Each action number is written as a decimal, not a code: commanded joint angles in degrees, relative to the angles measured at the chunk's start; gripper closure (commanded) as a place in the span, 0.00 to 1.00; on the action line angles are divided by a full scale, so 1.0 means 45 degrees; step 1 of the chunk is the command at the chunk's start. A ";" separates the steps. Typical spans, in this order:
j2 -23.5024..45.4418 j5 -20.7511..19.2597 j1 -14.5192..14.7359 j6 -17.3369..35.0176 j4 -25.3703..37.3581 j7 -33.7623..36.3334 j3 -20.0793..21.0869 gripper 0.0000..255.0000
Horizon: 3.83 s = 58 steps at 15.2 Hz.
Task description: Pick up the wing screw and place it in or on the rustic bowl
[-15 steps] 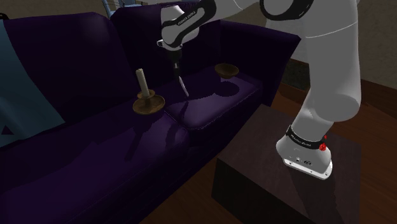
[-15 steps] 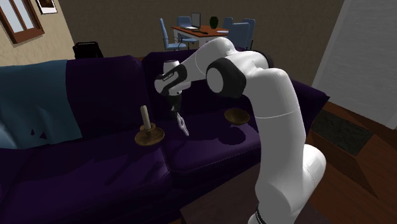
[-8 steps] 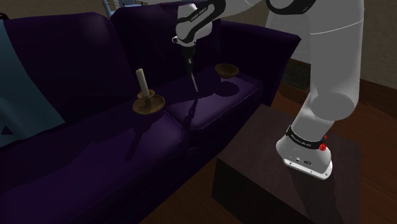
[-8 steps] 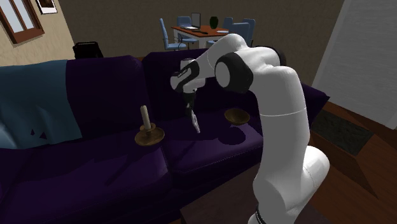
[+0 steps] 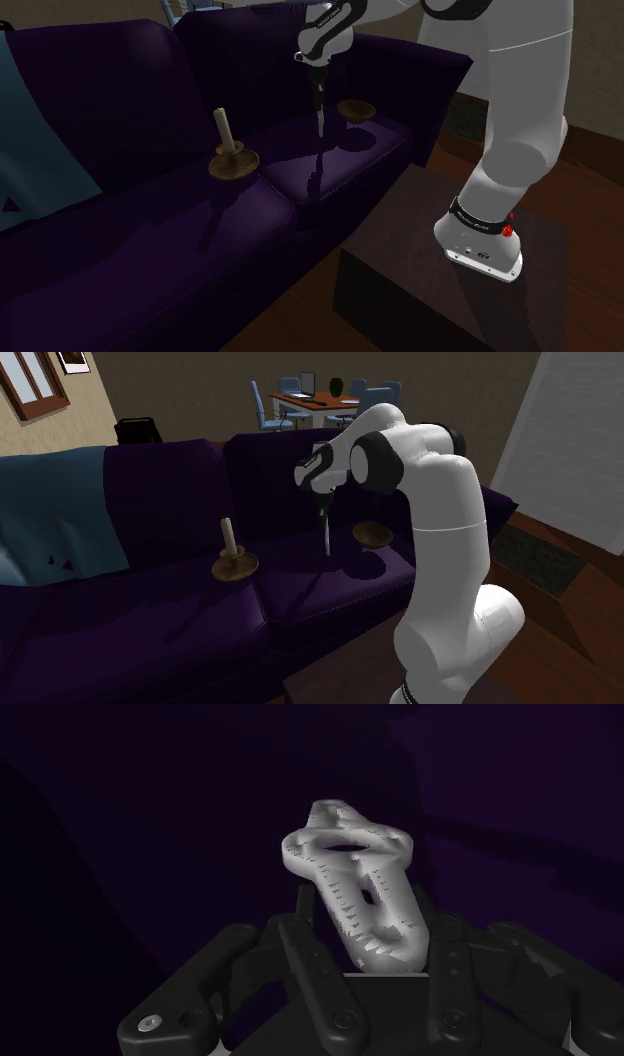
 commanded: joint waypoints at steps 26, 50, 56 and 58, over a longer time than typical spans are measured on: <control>0.2445 0.0885 -0.3164 0.0521 0.1872 -0.4055 -0.0597 1.00; 0.3590 -0.1976 -0.0516 0.2948 0.1373 -0.2354 -0.1528 0.00; 0.3588 -0.1976 -0.0516 0.2947 0.1371 -0.2354 -0.1528 1.00; 0.3592 -0.1976 -0.0515 0.2946 0.1374 -0.2352 -0.1528 1.00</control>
